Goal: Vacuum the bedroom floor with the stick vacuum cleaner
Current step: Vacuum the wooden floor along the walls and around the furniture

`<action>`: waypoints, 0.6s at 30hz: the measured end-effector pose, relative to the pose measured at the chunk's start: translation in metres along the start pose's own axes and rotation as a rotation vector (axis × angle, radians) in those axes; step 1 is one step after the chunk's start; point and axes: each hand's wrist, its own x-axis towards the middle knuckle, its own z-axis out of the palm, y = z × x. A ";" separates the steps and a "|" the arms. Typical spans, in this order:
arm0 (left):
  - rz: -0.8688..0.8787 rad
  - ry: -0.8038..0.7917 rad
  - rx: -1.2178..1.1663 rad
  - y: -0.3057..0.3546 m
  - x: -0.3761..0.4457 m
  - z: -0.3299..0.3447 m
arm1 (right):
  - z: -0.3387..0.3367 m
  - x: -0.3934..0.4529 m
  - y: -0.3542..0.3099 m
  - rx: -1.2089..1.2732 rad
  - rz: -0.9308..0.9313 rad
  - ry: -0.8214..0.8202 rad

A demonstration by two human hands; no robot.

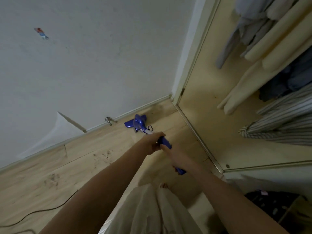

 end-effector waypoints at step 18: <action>0.010 -0.073 -0.070 0.014 0.015 -0.024 | 0.001 0.019 -0.021 -0.026 -0.049 -0.015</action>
